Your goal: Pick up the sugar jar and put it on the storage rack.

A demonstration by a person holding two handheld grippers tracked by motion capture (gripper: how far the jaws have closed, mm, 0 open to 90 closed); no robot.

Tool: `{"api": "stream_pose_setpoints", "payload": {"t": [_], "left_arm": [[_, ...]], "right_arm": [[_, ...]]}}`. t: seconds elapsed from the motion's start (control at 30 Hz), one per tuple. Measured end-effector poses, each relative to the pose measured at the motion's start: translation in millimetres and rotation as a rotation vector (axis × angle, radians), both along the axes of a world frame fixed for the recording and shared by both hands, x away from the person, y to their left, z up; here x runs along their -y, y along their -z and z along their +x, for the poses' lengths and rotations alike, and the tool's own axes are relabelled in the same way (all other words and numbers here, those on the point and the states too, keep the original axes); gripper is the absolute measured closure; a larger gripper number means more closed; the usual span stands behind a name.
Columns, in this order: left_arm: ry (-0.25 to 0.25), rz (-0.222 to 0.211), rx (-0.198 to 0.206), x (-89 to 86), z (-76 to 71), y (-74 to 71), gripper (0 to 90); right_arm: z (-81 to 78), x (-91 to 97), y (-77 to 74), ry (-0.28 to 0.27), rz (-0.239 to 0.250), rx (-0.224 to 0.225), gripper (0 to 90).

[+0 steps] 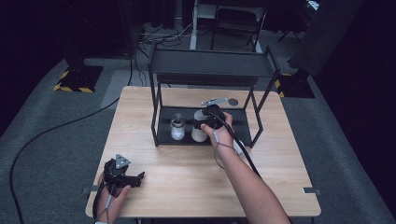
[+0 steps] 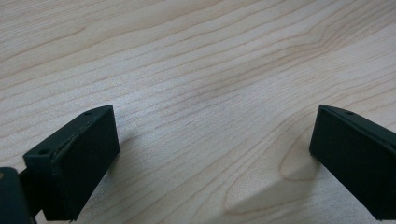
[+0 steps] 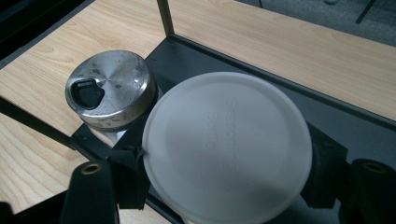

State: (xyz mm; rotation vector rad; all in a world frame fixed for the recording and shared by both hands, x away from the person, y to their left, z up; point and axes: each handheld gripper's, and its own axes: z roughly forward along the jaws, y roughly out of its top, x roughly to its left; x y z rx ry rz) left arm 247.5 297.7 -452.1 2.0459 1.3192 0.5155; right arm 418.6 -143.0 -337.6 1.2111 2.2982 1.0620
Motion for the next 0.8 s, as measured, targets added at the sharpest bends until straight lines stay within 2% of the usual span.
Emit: {"api": "stream_pose_setpoints", "payload": {"t": [0.37, 0.57, 0.8], "left_arm": [[0.0, 0.0, 0.0, 0.0, 0.0, 0.0, 1.0], [0.0, 0.0, 0.0, -0.1, 0.0, 0.0, 1.0], [0.0, 0.0, 0.0, 0.0, 0.0, 0.0, 1.0]], "right_arm": [[-2.8, -2.7, 1.6, 0.011, -0.004, 0.007, 31.8], [-8.3, 2.4, -2.2, 0.014, 0.036, 0.01, 17.4], [-22.6, 13.1, -13.3, 0.01, 0.072, 0.033, 13.6]]}}
